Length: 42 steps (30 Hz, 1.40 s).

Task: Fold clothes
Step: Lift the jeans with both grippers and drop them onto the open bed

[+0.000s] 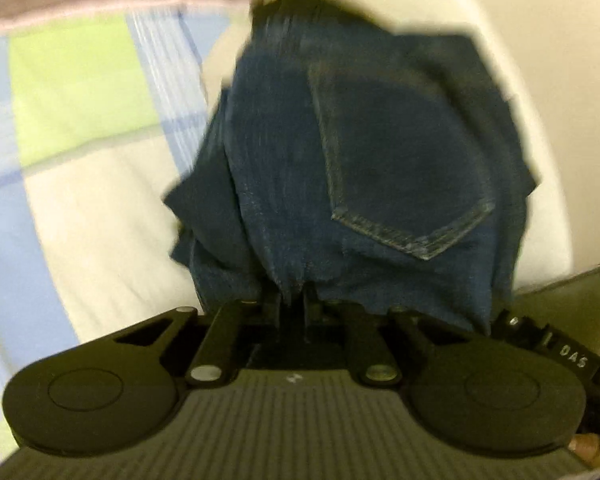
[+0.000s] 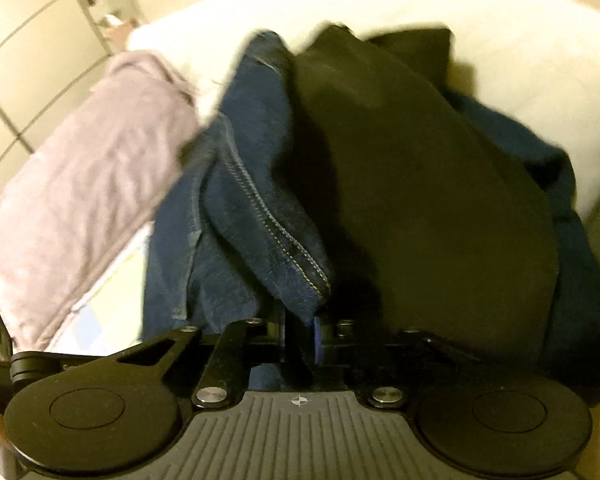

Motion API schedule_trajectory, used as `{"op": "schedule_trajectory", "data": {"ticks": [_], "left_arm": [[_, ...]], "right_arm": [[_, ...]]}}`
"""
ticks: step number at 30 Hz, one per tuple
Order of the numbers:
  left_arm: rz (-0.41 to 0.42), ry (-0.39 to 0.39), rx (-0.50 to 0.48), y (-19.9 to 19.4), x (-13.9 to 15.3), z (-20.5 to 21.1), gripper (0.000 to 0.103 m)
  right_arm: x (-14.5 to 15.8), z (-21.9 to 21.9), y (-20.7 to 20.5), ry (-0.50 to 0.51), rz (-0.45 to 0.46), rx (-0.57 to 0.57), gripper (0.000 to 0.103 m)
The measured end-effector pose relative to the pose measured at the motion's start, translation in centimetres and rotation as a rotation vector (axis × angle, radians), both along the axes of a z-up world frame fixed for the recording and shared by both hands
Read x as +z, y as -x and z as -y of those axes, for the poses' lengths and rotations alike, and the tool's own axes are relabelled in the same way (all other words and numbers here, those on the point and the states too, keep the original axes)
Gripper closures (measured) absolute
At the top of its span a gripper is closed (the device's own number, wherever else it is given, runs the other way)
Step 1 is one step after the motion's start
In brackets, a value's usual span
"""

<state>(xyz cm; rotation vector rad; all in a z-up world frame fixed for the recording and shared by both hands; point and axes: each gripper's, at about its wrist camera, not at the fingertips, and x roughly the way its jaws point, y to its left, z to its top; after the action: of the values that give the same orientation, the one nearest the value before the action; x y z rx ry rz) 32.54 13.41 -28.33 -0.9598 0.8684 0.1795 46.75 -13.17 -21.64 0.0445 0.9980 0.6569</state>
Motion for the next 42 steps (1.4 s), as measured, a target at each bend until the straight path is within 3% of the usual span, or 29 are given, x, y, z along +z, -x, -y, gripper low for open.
{"op": "schedule_trajectory", "data": {"ticks": [5, 13, 18, 21, 25, 28, 30, 32, 33, 35, 36, 37, 39, 42], "left_arm": [[0.209, -0.092, 0.151, 7.5, 8.1, -2.9, 0.097], [0.389, -0.286, 0.438, 23.3, 20.4, -6.2, 0.098], [0.445, -0.472, 0.611, 35.4, 28.9, -8.2, 0.098], [0.496, -0.629, 0.689, 42.1, 35.9, -8.9, 0.098], [0.58, -0.868, 0.68, 47.8, 45.5, -7.5, 0.098], [0.627, -0.986, 0.596, 50.6, 49.6, -4.8, 0.098], [0.604, -1.007, 0.525, 51.4, 49.7, -2.8, 0.097], [0.534, -0.94, 0.458, 51.7, 47.1, -1.8, 0.095], [0.48, -0.875, 0.426, 51.9, 45.1, -1.4, 0.094], [0.297, -0.696, 0.394, 52.2, 39.1, -1.0, 0.091], [0.196, -0.609, 0.392, 52.4, 36.0, -0.8, 0.091], [0.082, -0.528, 0.398, 52.7, 32.7, -0.5, 0.092], [-0.148, -0.394, 0.38, 53.6, 26.5, 1.1, 0.092], [-0.339, -0.312, 0.38, 55.7, 22.2, 3.9, 0.092]], "right_arm": [[5.3, -1.3, 2.7, -0.123, 0.015, 0.095, 0.094], [15.6, -9.2, 9.5, -0.411, 0.04, 0.323, 0.096], [20.4, -16.4, 16.9, -0.589, -0.015, 0.498, 0.096], [23.7, -20.8, 22.4, -0.707, -0.027, 0.601, 0.096], [28.7, -24.5, 30.3, -0.905, 0.022, 0.69, 0.096], [30.8, -24.2, 35.3, -1.013, 0.084, 0.679, 0.096], [31.1, -23.8, 38.2, -1.036, 0.103, 0.668, 0.095], [29.0, -23.2, 40.0, -0.927, 0.074, 0.671, 0.094], [27.4, -23.0, 40.6, -0.825, 0.052, 0.682, 0.078], [23.8, -22.5, 42.2, -0.581, 0.013, 0.696, 0.055], [21.5, -22.1, 42.9, -0.449, -0.005, 0.702, 0.052], [19.3, -21.5, 43.7, -0.324, -0.024, 0.707, 0.052], [17.1, -20.5, 45.2, -0.177, -0.043, 0.742, 0.052], [14.4, -19.0, 47.6, 0.023, -0.067, 0.794, 0.052]]}}
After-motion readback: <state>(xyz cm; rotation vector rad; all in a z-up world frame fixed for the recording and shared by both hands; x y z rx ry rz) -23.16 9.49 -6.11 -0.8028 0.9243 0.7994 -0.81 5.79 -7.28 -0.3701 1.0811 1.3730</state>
